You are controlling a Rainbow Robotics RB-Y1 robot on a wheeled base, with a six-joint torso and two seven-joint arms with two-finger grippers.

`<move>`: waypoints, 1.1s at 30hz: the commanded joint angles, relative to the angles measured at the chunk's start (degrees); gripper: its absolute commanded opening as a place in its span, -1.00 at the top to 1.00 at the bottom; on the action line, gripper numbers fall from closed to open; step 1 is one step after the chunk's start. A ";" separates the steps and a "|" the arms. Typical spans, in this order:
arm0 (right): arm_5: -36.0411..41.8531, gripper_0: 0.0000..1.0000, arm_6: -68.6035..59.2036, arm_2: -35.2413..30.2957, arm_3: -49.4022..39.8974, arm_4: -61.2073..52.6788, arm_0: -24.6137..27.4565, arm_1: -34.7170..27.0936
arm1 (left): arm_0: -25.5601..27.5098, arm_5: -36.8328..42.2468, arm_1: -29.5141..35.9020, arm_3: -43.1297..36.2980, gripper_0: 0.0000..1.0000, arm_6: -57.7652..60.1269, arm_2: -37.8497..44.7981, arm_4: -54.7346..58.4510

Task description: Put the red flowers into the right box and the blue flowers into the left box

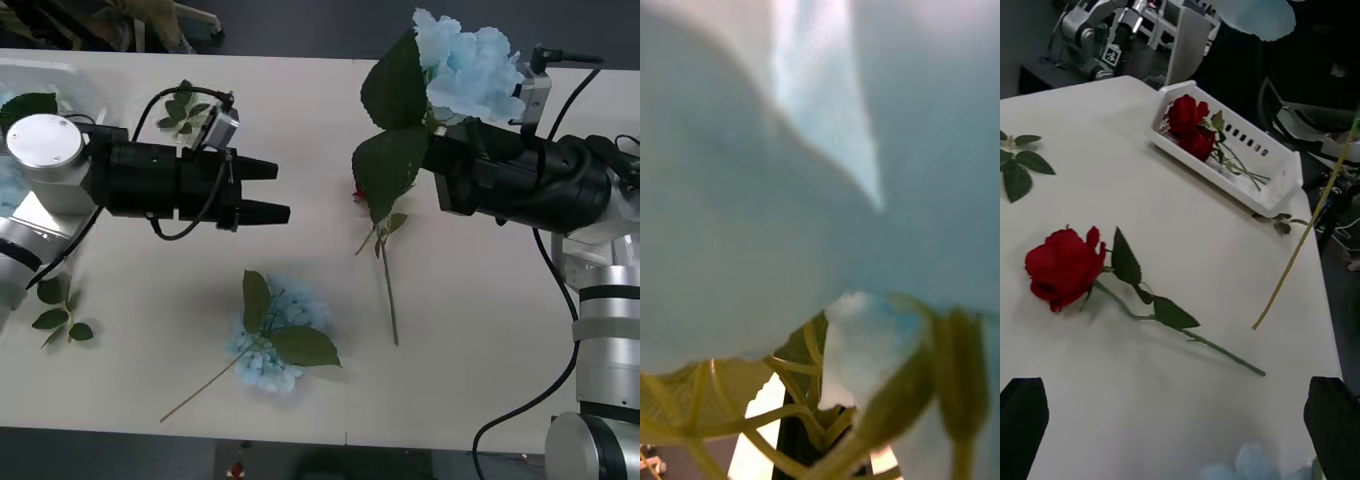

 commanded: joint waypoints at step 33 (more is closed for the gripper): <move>-4.79 1.00 -1.01 6.54 8.14 1.11 -10.18 -1.27 | -6.50 -16.60 -9.34 -1.47 1.00 -0.11 -14.25 3.40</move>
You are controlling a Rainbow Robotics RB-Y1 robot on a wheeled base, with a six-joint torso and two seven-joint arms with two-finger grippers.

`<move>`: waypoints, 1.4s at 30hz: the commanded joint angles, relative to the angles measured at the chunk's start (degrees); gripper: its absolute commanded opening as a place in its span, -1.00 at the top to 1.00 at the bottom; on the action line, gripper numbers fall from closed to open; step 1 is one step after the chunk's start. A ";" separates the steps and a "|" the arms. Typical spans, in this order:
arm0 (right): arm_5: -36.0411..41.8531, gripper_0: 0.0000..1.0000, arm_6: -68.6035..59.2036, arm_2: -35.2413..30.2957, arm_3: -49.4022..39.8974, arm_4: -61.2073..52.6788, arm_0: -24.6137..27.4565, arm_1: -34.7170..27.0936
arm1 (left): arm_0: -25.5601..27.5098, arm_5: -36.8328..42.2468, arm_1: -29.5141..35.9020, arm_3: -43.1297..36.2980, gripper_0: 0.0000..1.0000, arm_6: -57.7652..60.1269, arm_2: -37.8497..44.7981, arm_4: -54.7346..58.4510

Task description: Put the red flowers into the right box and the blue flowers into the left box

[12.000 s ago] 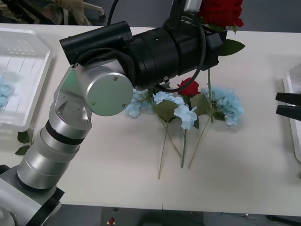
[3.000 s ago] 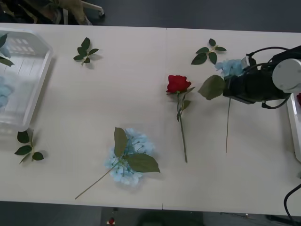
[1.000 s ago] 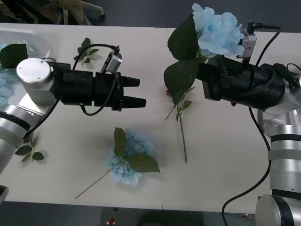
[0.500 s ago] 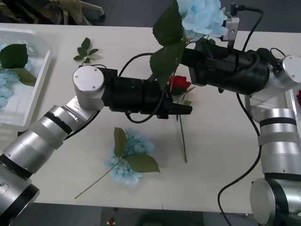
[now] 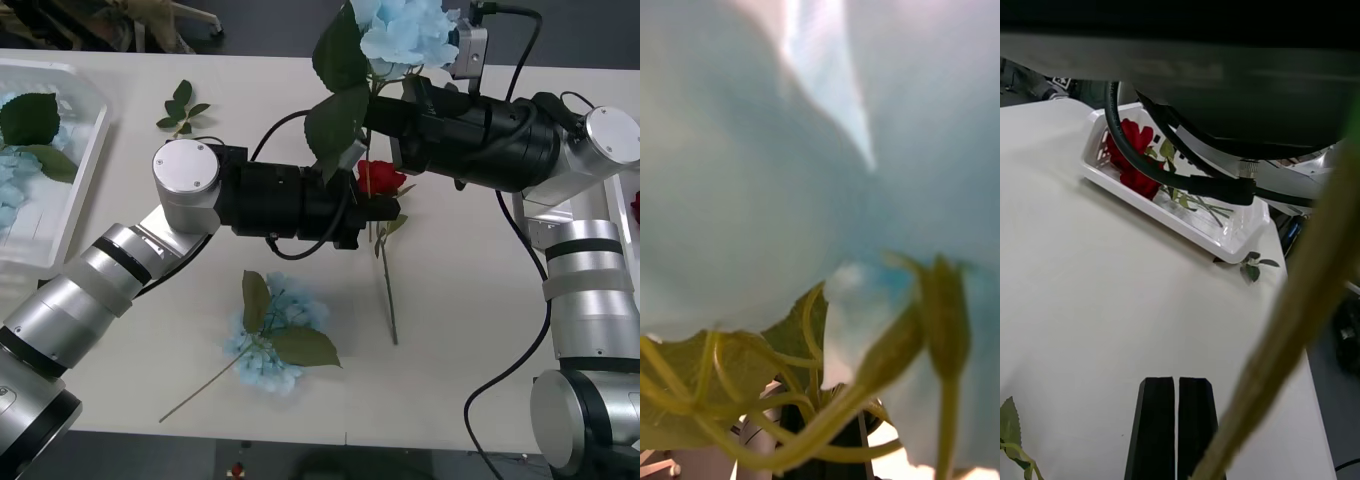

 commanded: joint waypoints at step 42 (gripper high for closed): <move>6.96 -1.00 -10.37 2.57 -0.41 1.89 -1.46 -17.86 | 0.84 18.63 52.89 10.62 1.00 14.00 5.85 7.91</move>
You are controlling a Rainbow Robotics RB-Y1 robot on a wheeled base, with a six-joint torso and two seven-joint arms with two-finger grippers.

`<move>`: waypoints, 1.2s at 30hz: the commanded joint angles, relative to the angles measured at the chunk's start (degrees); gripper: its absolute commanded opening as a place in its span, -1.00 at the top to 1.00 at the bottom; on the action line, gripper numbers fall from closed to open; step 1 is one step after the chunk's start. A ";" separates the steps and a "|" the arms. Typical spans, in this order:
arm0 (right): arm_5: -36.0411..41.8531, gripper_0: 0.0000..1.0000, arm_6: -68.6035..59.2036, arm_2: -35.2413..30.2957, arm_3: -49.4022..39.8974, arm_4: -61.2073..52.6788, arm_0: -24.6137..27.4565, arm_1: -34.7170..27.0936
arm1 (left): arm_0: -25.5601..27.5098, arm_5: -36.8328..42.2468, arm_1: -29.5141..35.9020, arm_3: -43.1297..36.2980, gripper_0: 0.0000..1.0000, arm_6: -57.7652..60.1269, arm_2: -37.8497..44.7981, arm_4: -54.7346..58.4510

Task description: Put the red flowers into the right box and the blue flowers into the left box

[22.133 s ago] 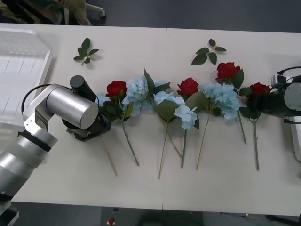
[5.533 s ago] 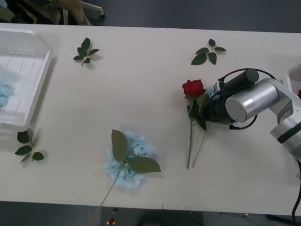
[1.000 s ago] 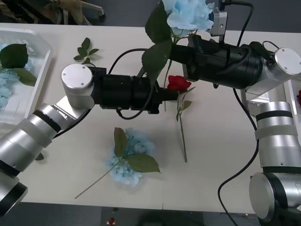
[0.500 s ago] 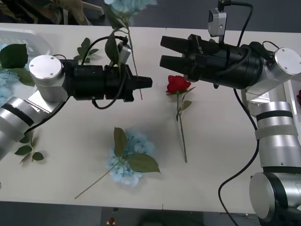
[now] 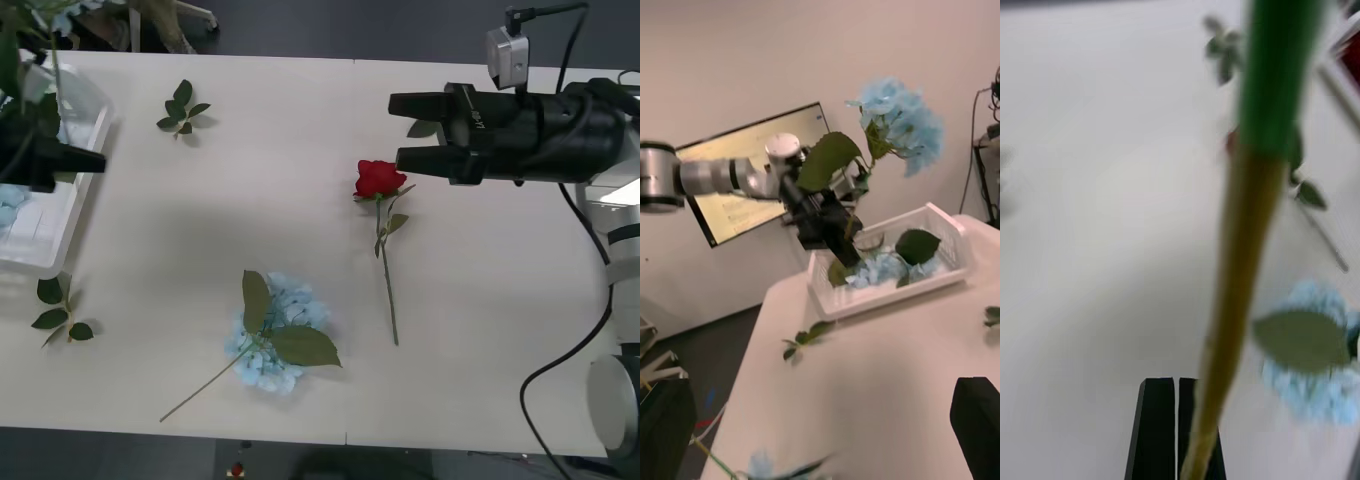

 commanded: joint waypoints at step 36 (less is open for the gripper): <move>-22.30 -1.00 -73.64 32.29 -10.22 27.67 -1.14 -29.45 | -5.55 10.32 5.68 16.27 -1.00 -1.79 -2.43 -47.62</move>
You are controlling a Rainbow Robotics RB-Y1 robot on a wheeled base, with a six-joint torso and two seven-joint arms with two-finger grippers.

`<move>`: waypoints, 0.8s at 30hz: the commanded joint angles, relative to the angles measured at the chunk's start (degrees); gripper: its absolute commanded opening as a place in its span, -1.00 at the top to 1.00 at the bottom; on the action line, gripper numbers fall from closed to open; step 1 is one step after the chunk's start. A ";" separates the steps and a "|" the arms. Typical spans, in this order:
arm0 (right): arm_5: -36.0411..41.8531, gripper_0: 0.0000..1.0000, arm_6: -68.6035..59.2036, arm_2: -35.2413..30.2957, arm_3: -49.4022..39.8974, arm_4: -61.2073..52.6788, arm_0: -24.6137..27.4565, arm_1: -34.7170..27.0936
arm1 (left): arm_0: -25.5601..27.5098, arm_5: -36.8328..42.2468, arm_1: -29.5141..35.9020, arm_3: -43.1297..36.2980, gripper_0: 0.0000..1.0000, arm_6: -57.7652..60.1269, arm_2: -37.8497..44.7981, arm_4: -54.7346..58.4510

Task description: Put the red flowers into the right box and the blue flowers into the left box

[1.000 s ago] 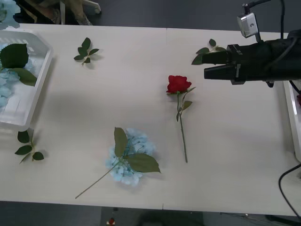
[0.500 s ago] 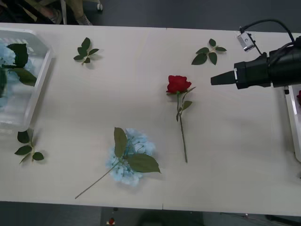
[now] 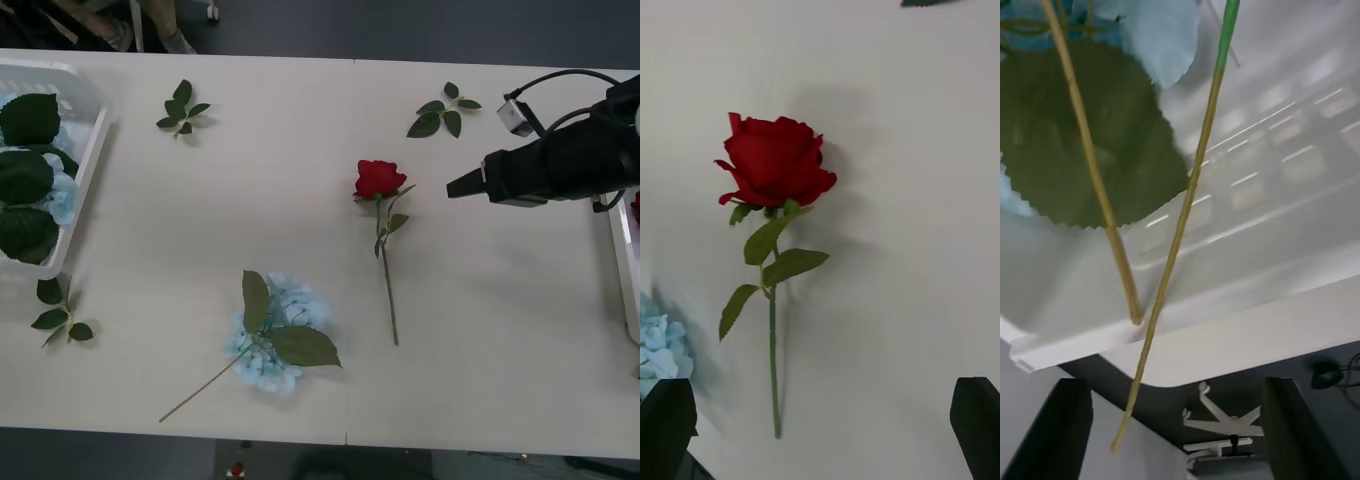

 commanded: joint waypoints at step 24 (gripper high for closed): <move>3.67 -1.00 -13.72 6.64 -4.96 37.39 -4.40 21.62 | 3.25 21.57 -23.94 -25.85 -1.00 16.29 32.01 30.62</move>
